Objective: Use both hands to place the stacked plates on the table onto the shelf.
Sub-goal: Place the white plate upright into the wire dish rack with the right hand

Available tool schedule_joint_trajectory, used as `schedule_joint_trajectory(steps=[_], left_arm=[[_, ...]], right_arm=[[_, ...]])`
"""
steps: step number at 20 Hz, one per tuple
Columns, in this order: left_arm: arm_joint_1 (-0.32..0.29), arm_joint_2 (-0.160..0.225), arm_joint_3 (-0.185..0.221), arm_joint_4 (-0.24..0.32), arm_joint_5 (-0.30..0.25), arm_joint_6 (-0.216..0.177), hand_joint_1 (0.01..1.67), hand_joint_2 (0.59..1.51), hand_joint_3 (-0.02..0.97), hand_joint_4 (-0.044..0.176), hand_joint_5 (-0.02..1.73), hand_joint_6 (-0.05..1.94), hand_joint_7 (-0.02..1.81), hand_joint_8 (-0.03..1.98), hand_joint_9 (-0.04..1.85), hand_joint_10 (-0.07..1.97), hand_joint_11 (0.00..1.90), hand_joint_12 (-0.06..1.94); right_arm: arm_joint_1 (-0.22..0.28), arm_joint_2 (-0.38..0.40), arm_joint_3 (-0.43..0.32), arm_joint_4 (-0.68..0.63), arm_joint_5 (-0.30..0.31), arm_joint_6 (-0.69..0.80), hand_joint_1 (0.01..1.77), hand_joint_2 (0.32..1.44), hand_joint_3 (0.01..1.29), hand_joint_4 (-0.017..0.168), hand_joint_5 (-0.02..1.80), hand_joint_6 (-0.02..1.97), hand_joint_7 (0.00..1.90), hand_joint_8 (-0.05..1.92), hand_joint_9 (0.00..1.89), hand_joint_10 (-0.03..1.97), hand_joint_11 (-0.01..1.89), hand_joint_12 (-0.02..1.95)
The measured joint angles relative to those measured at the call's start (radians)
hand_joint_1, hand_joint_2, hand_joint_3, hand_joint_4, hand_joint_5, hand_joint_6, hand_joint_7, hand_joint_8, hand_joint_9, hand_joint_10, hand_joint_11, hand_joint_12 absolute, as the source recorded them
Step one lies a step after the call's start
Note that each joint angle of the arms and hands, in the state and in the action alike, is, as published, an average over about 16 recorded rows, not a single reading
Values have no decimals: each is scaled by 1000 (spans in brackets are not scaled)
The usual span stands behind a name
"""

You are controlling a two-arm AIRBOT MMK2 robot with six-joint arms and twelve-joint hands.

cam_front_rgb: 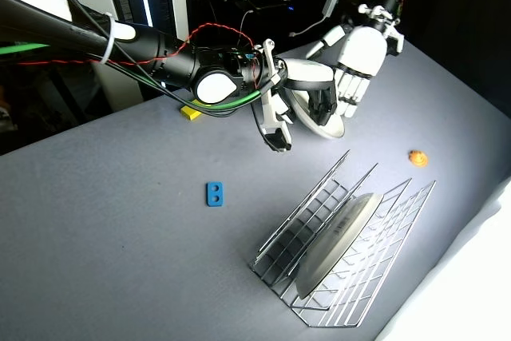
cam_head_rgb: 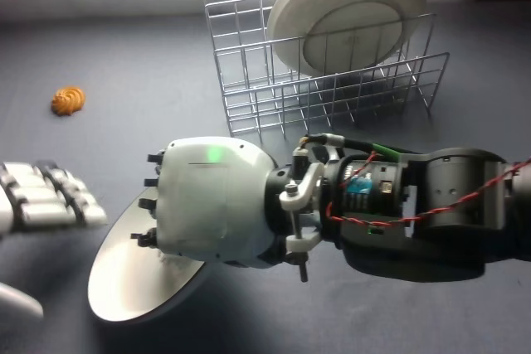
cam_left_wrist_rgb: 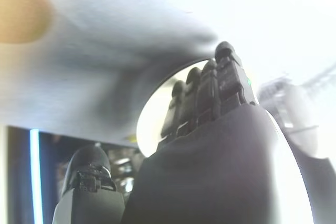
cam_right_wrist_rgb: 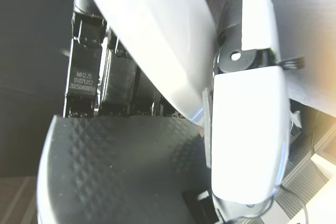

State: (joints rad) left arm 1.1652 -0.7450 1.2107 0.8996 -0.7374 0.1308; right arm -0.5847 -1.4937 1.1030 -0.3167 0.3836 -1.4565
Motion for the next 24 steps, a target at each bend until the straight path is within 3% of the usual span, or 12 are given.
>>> schedule_joint_trajectory(steps=[5,10,17,24], left_arm=[[-45,23,42,-56,-14,0,12,1120,12,3,7,10,17,-6,12,-53,14,-5],[-95,49,82,-52,-63,-1,12,1117,12,3,13,10,17,-6,17,-53,13,-6],[-189,71,144,56,-187,-1,12,1111,12,5,20,8,18,-6,19,-52,13,-8],[-310,76,197,204,-336,-1,12,1111,12,7,22,7,18,-6,15,-52,14,-9]], right_arm=[[15,69,-62,2,-17,10,1158,911,13,9,955,565,1213,513,1389,5,1048,853],[53,164,-140,2,-43,60,1180,915,14,10,1020,642,1241,527,1388,8,1029,843],[131,314,-237,-30,-80,217,1208,922,13,15,1087,720,1261,534,1384,15,1021,829],[230,447,-287,-254,-97,615,1222,925,14,13,1099,773,1259,543,1377,22,1027,824]])
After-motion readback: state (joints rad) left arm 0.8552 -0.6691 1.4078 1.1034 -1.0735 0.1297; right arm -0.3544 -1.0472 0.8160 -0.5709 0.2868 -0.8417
